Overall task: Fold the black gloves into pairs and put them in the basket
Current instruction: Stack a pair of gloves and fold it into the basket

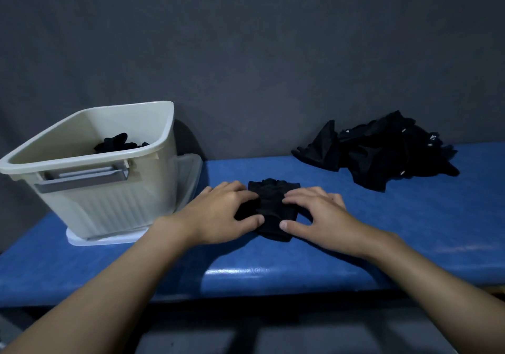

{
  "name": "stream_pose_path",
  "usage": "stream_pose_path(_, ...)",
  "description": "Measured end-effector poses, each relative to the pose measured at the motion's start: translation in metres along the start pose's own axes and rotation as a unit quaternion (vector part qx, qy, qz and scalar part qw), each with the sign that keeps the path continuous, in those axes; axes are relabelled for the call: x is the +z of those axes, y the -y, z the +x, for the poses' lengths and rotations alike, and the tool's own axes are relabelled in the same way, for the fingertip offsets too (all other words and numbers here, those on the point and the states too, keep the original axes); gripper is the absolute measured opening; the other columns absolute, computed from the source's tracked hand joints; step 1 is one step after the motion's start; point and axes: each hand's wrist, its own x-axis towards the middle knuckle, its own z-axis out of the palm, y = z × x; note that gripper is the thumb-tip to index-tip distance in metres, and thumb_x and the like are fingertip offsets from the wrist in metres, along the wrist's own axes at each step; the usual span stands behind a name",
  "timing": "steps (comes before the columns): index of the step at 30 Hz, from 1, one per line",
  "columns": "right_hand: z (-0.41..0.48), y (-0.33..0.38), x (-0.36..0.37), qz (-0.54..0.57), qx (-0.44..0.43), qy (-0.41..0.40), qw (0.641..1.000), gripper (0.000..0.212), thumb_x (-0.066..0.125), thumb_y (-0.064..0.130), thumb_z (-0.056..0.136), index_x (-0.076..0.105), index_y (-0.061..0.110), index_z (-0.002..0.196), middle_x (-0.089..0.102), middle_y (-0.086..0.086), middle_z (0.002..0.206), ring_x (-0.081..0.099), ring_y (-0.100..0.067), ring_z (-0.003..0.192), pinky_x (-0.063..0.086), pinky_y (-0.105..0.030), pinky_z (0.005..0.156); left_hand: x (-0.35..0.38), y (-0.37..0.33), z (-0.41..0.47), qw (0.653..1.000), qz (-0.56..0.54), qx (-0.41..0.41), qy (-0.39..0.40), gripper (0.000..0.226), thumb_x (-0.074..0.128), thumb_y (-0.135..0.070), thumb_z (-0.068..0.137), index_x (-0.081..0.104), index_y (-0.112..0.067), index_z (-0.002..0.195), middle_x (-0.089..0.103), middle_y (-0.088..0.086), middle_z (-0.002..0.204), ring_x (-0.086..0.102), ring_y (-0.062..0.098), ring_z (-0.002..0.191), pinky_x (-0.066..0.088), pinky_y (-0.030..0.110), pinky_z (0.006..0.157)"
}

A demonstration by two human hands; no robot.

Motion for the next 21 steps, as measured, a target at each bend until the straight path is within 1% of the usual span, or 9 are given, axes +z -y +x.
stream_pose_path(3,-0.001,0.003,-0.001,0.059,-0.018,-0.029,0.998,0.059,0.058,0.071,0.072,0.060,0.041,0.123,0.048,0.031,0.131,0.031,0.007,0.131,0.017,-0.029,0.108,-0.001,0.006,0.003,0.995,-0.090,-0.018,-0.038,0.054,0.036,-0.056,0.092,0.057,-0.029,0.134,0.056,-0.005,0.127,0.052,0.016,0.121,0.041,0.042,0.106)
stream_pose_path(5,-0.003,0.006,-0.001,0.104,-0.031,-0.011,0.994,0.058,0.060,0.074,0.065,0.064,0.044,0.115,0.052,0.033,0.125,0.032,0.011,0.129,0.017,-0.027,0.108,-0.001,0.011,0.005,0.994,-0.098,-0.010,-0.048,0.037,0.045,-0.040,0.100,0.063,-0.028,0.130,0.060,-0.002,0.124,0.056,0.015,0.118,0.041,0.035,0.106)
stream_pose_path(6,-0.004,0.008,-0.001,0.106,-0.038,0.002,0.994,0.054,0.065,0.070,0.066,0.065,0.044,0.113,0.053,0.032,0.124,0.032,0.011,0.129,0.017,-0.028,0.109,0.000,0.013,0.006,0.994,-0.097,-0.008,-0.051,0.033,0.049,-0.033,0.101,0.064,-0.026,0.129,0.063,-0.002,0.124,0.057,0.015,0.118,0.041,0.030,0.106)
stream_pose_path(8,-0.005,0.008,-0.002,0.099,-0.040,0.025,0.994,0.044,0.074,0.058,0.072,0.065,0.045,0.113,0.054,0.030,0.126,0.033,0.011,0.129,0.018,-0.031,0.112,0.000,0.013,0.006,0.992,-0.110,-0.013,-0.058,0.031,0.053,-0.023,0.100,0.066,-0.022,0.128,0.067,-0.004,0.125,0.060,0.012,0.117,0.043,0.025,0.102)
stream_pose_path(11,-0.006,0.004,-0.003,0.117,-0.029,0.039,0.992,0.036,0.074,0.049,0.077,0.067,0.044,0.112,0.056,0.028,0.126,0.037,0.010,0.128,0.023,-0.036,0.115,0.001,0.014,0.007,0.988,-0.136,-0.012,-0.068,0.031,0.055,-0.019,0.099,0.067,-0.018,0.127,0.066,-0.006,0.122,0.060,0.010,0.111,0.044,0.022,0.098)
stream_pose_path(14,-0.005,-0.001,-0.004,0.132,-0.020,0.034,0.991,0.037,0.067,0.055,0.073,0.069,0.044,0.108,0.057,0.030,0.122,0.041,0.007,0.128,0.028,-0.043,0.115,0.003,0.018,0.008,0.983,-0.165,-0.011,-0.081,0.025,0.058,-0.017,0.098,0.072,-0.016,0.118,0.063,-0.007,0.110,0.061,0.008,0.097,0.047,0.023,0.089)
stream_pose_path(16,-0.005,-0.005,-0.005,0.143,-0.009,0.037,0.989,0.036,0.063,0.060,0.070,0.070,0.046,0.103,0.058,0.029,0.122,0.041,0.006,0.130,0.028,-0.044,0.115,0.006,0.021,0.009,0.971,-0.213,-0.032,-0.100,0.019,0.062,-0.015,0.096,0.075,-0.016,0.108,0.067,-0.006,0.102,0.065,0.009,0.091,0.053,0.031,0.088)
stream_pose_path(18,-0.006,-0.007,-0.006,0.152,-0.005,0.047,0.987,0.028,0.061,0.060,0.069,0.068,0.053,0.095,0.060,0.026,0.124,0.040,0.005,0.132,0.028,-0.044,0.116,0.007,0.020,0.010,0.953,-0.269,-0.067,-0.123,0.014,0.064,-0.011,0.093,0.077,-0.016,0.094,0.072,-0.002,0.091,0.070,0.011,0.081,0.057,0.036,0.084)
stream_pose_path(21,-0.007,-0.008,-0.006,0.152,-0.004,0.056,0.987,0.021,0.061,0.059,0.069,0.065,0.056,0.090,0.060,0.026,0.126,0.039,0.007,0.133,0.027,-0.044,0.116,0.007,0.018,0.011,0.930,-0.321,-0.116,-0.133,0.018,0.065,-0.003,0.091,0.075,-0.016,0.082,0.072,0.001,0.068,0.064,0.008,0.062,0.054,0.026,0.070)
